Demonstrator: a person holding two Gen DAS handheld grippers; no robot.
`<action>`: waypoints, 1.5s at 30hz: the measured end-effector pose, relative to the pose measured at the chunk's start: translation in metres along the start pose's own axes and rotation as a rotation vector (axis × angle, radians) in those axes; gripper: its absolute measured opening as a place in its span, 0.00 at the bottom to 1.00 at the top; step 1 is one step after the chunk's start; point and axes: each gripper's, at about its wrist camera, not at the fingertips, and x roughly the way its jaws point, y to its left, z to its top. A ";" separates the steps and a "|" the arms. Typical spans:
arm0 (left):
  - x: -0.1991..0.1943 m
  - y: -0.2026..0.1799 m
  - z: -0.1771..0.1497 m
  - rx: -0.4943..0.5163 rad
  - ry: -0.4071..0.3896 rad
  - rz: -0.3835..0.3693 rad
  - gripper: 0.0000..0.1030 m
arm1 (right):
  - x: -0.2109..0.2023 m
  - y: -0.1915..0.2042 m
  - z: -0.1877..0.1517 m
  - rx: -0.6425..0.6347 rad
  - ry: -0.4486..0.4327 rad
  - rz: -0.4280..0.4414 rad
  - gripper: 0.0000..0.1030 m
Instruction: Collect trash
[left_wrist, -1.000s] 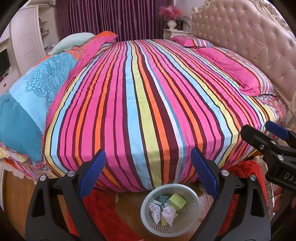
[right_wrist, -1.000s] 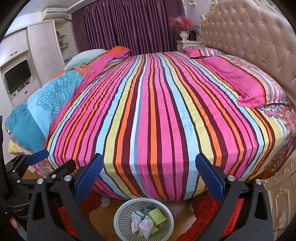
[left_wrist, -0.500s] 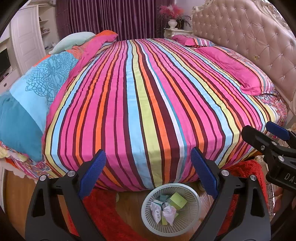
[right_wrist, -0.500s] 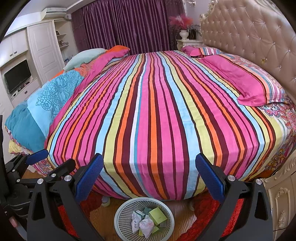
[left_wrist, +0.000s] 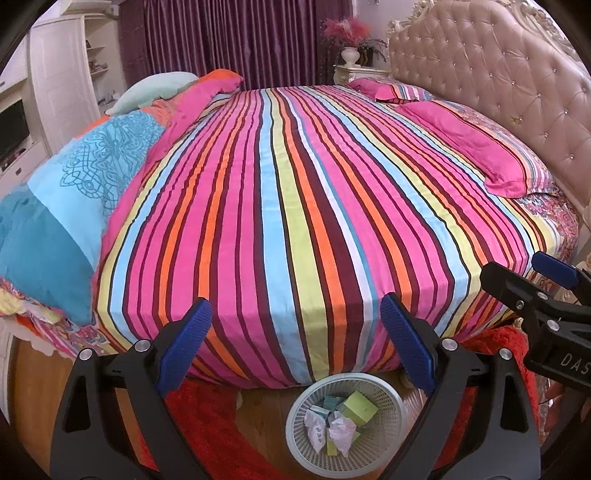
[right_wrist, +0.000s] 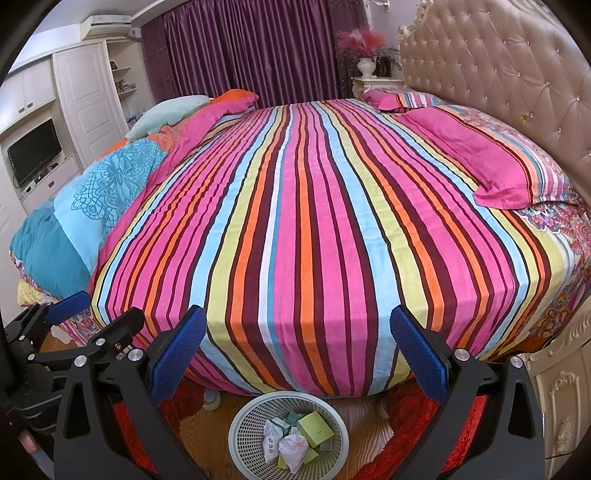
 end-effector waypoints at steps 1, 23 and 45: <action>0.001 0.001 0.000 -0.005 0.007 -0.002 0.87 | 0.000 0.000 0.000 0.002 0.000 0.000 0.93; 0.017 -0.001 0.004 0.006 0.057 -0.013 0.87 | 0.008 -0.006 -0.001 0.008 0.027 0.006 0.93; 0.092 -0.004 0.015 0.007 0.206 -0.004 0.87 | 0.068 -0.023 -0.007 0.064 0.191 -0.022 0.93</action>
